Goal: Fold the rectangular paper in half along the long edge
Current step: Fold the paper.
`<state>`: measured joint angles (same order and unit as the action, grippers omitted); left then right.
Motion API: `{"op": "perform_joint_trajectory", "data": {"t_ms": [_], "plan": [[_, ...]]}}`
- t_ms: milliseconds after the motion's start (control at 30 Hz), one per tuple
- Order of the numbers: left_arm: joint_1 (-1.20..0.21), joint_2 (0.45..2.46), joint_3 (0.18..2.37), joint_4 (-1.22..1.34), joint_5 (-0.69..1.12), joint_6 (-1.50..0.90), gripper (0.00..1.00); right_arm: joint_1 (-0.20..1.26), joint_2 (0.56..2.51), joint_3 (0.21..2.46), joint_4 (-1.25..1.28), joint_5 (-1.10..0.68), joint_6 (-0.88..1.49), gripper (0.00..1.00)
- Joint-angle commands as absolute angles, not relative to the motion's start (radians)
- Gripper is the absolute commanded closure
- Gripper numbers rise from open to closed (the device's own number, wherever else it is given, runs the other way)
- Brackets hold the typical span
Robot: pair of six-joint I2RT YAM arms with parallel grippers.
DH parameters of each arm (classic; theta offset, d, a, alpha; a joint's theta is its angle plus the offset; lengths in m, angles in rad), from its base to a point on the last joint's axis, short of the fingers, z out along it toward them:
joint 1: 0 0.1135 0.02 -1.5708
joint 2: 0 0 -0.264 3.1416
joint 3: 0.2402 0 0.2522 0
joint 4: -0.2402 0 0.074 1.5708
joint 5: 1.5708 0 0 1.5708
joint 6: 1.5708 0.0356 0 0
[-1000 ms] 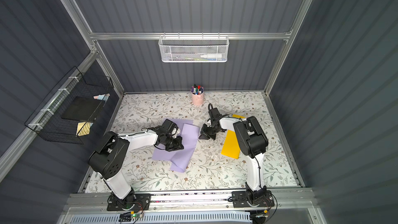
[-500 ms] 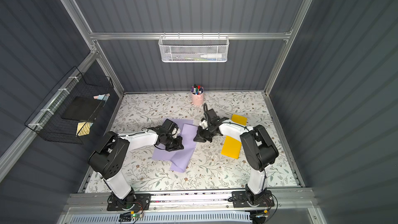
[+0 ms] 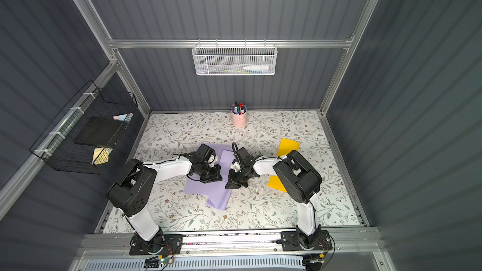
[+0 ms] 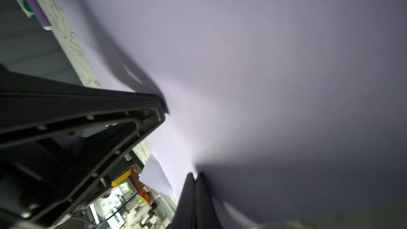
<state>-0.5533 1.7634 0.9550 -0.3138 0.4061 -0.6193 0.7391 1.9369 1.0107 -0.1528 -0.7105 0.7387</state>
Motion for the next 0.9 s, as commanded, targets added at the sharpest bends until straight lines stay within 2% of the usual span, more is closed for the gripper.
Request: {"op": "perform_joint_trajectory", "data": {"t_ms": [0,233,333,567,867], "plan": [[-0.554,1.805,0.939,-0.42,0.331,-0.598,0.98,0.737,1.938,0.912,-0.186,-0.675,0.749,1.0],[-0.554,1.811,0.939,-0.42,0.33,-0.595,0.98,0.716,1.813,0.71,-0.148,-0.658,0.775,1.0],[-0.554,1.804,0.936,-0.422,0.328,-0.596,0.98,0.712,1.751,0.675,-0.226,-0.611,0.757,1.0],[-0.554,1.805,0.933,-0.416,0.328,-0.595,0.98,0.719,1.608,0.812,-0.388,-0.578,0.693,1.0],[-0.554,1.805,0.933,-0.418,0.328,-0.598,0.98,0.858,1.86,1.101,-0.432,-0.598,0.681,1.0]]}}
